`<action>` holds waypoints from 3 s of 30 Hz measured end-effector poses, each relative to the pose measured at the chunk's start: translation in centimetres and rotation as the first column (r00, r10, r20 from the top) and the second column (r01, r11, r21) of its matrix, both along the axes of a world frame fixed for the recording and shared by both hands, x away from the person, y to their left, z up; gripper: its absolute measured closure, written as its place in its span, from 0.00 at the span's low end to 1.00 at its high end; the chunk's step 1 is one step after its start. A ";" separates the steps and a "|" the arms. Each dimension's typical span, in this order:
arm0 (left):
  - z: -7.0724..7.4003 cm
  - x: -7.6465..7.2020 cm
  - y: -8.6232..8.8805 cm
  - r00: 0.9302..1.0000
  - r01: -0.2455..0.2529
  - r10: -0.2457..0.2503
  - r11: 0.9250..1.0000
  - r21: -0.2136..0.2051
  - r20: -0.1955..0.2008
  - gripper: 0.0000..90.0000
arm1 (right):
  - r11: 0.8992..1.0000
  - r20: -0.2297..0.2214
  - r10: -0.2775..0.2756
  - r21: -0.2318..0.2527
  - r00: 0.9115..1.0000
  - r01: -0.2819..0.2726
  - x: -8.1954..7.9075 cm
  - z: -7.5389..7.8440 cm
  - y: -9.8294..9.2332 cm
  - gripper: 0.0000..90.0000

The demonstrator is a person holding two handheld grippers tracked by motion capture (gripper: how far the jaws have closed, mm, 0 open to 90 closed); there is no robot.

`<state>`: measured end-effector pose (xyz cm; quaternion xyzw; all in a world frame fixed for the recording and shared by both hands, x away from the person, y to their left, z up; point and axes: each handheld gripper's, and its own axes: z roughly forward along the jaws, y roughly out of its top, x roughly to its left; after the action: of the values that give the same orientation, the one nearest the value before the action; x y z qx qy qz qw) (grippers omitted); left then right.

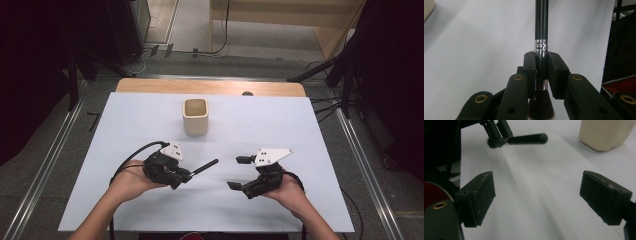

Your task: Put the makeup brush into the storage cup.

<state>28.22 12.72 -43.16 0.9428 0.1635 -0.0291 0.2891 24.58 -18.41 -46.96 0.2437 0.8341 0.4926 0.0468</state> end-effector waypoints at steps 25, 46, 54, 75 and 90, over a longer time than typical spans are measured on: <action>-0.2 0.4 -2.6 0.988 0.143 -0.138 0.985 0.099 -0.064 0.87 | 0.987 -0.040 0.122 -0.104 0.992 -0.125 0.7 1.4 1.7 0.21; 0.9 1.0 -4.0 0.962 0.272 -0.263 0.938 0.214 -0.071 0.87 | 0.959 -0.078 0.202 -0.187 0.976 -0.214 1.0 0.9 3.8 0.24; 1.1 0.9 -4.2 0.952 0.306 -0.296 0.918 0.251 -0.080 0.87 | 0.949 -0.091 0.215 -0.218 0.972 -0.230 1.2 0.7 5.3 0.34; 0.5 0.4 -5.3 0.919 0.394 -0.382 0.875 0.282 -0.099 0.87 | 0.905 -0.174 0.293 -0.266 0.940 -0.332 1.3 -0.6 7.8 0.82; 0.5 0.5 -5.2 0.905 0.426 -0.409 0.868 0.254 -0.120 0.86 | 0.891 -0.183 0.340 -0.253 0.923 -0.378 1.1 -0.6 7.7 0.89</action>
<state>28.69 7.51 -42.71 0.9852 -0.0327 -0.0974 0.1373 25.65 -10.73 -47.51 0.1084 0.9278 0.3507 -0.0668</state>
